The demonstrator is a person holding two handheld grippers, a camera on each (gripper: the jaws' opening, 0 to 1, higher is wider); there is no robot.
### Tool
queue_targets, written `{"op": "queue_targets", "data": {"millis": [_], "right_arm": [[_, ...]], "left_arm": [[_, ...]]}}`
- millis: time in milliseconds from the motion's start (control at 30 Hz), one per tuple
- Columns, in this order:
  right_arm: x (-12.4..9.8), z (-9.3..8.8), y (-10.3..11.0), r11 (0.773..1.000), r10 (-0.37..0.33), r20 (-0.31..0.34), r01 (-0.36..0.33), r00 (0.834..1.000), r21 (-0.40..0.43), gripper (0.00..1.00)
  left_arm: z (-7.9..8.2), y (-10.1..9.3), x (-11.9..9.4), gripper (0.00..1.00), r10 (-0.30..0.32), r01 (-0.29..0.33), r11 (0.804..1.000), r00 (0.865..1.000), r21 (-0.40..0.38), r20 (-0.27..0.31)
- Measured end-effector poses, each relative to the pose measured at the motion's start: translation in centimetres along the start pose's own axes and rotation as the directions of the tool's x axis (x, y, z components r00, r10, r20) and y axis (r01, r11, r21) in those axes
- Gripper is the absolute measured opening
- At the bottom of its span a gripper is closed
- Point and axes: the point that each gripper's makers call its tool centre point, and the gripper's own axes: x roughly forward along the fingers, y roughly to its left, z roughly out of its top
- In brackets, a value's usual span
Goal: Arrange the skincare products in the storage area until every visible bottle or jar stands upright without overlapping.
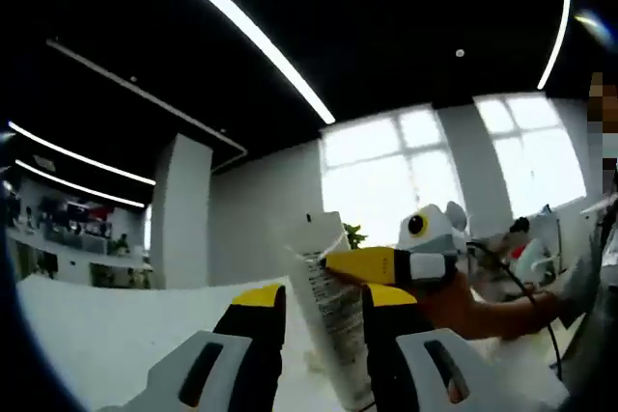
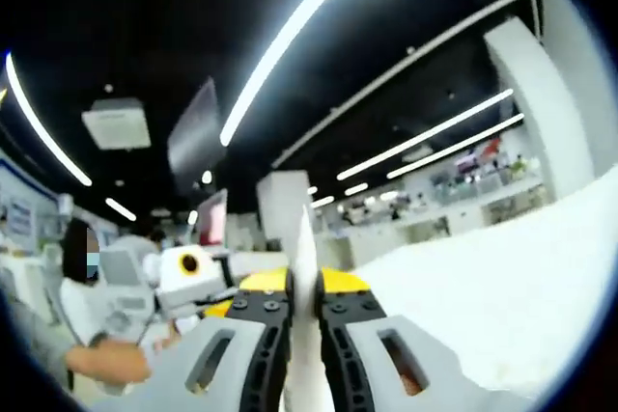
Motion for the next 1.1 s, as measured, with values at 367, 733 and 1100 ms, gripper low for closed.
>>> {"op": "queue_targets", "data": {"millis": [367,733,1100], "right_arm": [[0.3,-0.2,-0.7,0.999,0.005,0.017,-0.004,1.000,-0.033,0.06],[-0.1,0.6,2.6,0.960,0.243,0.086,-0.252,0.966,0.119,0.06],[0.4,0.9,3.3,0.948,0.290,0.141,-0.304,0.947,0.094,0.32]], "left_arm": [[-2.1,0.3,0.5,0.40,0.027,-0.022,0.999,0.993,0.047,-0.112],[-3.8,-3.3,-0.4,0.25,-0.335,0.283,0.910,0.932,-0.302,-0.135],[-3.9,-0.8,-1.2,0.15,-0.225,0.163,0.945,0.953,-0.284,-0.203]]}}
